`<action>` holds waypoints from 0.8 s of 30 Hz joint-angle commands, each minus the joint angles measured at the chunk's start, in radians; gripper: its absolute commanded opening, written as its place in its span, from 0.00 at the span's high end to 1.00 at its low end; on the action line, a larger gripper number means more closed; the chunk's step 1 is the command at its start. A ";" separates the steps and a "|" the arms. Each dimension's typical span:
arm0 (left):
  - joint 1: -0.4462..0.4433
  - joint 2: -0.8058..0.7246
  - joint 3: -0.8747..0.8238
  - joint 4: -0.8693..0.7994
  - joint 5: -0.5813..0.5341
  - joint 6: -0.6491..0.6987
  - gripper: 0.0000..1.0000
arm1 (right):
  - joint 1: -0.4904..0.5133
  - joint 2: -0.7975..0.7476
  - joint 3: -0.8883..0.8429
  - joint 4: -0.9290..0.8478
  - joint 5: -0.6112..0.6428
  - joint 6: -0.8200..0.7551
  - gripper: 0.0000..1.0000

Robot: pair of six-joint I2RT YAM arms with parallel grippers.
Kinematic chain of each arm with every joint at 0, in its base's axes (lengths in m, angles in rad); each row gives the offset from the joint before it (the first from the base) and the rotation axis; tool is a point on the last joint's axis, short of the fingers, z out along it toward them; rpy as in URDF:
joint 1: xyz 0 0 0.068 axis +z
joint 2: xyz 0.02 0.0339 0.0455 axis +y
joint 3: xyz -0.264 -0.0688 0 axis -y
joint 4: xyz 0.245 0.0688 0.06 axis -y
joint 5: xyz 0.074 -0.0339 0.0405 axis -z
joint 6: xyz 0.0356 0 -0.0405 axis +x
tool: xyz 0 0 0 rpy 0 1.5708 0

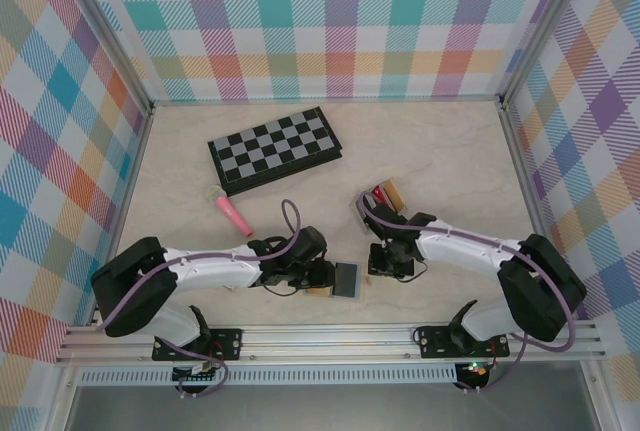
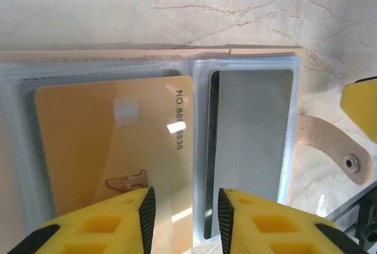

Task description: Put the credit cards into the card holder

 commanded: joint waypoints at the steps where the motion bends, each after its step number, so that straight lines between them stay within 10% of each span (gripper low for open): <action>1: -0.012 -0.052 0.027 -0.054 -0.050 0.022 0.65 | 0.003 -0.036 0.034 -0.025 -0.003 -0.006 0.64; 24: 0.132 -0.261 -0.037 -0.111 -0.090 -0.022 0.56 | 0.036 -0.130 0.126 -0.139 0.145 -0.006 0.49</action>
